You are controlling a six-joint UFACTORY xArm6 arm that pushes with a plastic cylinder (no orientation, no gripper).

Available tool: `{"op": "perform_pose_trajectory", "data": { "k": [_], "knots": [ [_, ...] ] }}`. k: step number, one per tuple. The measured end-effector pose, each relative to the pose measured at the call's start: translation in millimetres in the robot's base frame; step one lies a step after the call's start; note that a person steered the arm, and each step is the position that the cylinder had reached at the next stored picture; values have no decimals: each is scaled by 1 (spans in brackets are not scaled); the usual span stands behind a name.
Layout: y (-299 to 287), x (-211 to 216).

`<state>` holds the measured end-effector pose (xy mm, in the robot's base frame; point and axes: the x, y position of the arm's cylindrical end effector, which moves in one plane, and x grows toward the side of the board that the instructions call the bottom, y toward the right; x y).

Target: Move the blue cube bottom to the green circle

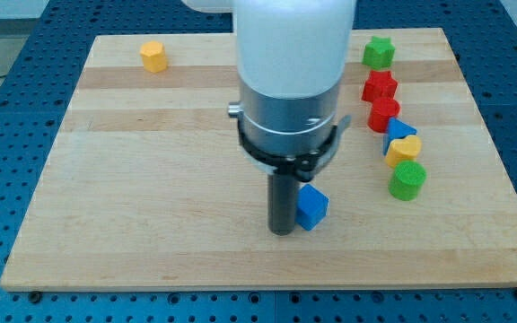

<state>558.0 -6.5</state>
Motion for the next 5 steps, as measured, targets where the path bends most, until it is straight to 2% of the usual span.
{"op": "perform_pose_trajectory", "data": {
  "k": [1, 3, 5],
  "knots": [
    [-25, -20],
    [80, -2],
    [126, 2]
  ]
}}
